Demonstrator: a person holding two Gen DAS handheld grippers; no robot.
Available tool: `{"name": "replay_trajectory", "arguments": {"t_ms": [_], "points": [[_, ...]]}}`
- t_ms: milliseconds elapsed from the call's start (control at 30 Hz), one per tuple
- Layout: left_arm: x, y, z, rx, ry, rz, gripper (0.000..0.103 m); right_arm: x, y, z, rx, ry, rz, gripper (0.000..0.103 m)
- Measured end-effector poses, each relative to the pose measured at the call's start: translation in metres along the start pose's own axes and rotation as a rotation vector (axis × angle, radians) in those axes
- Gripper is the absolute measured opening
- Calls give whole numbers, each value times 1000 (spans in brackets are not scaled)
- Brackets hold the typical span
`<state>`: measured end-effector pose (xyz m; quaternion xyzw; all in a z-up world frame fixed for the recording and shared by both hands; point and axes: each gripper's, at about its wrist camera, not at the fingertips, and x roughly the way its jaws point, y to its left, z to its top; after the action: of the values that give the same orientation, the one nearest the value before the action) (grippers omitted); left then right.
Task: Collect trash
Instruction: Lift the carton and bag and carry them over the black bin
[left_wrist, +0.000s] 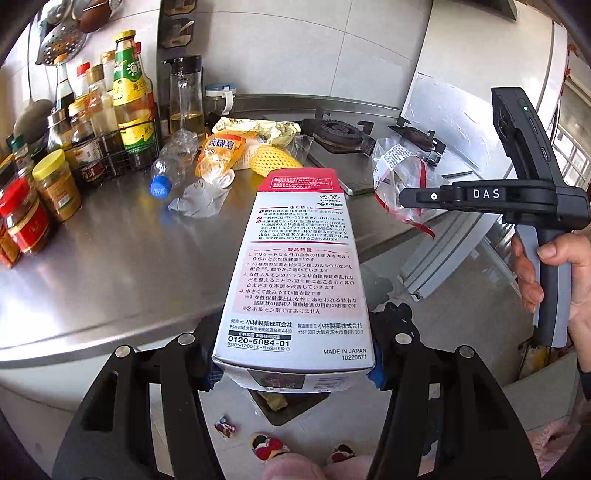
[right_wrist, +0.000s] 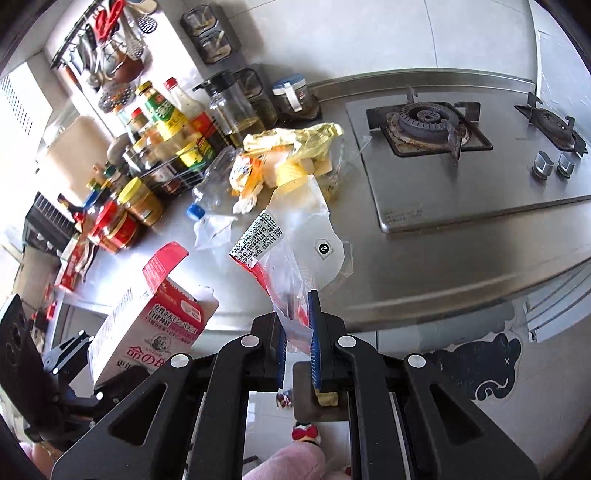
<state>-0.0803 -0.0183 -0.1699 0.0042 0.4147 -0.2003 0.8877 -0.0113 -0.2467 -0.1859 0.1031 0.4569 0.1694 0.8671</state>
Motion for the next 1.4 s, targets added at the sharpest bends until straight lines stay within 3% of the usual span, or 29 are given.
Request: {"name": "replay_trajectory", "arguments": {"t_ms": [267,633,900,1167,1400], "points": [[16,1,-81,-145,107,17,55,36,-6,-77,-27,162,15,12],[114,27,-168,-280,256,39,55,152,-41,-156,18,359,-6,12],[191,41,-212,-347,311,19,55,232,-70,-193,92,452,-12,12],[256,48,-247,-332,337,34,55,301,-85,-212,100,493,-44,13],[299,51,-273,-360,374,41,56,341,-101,-227,173,534,-54,15]]}}
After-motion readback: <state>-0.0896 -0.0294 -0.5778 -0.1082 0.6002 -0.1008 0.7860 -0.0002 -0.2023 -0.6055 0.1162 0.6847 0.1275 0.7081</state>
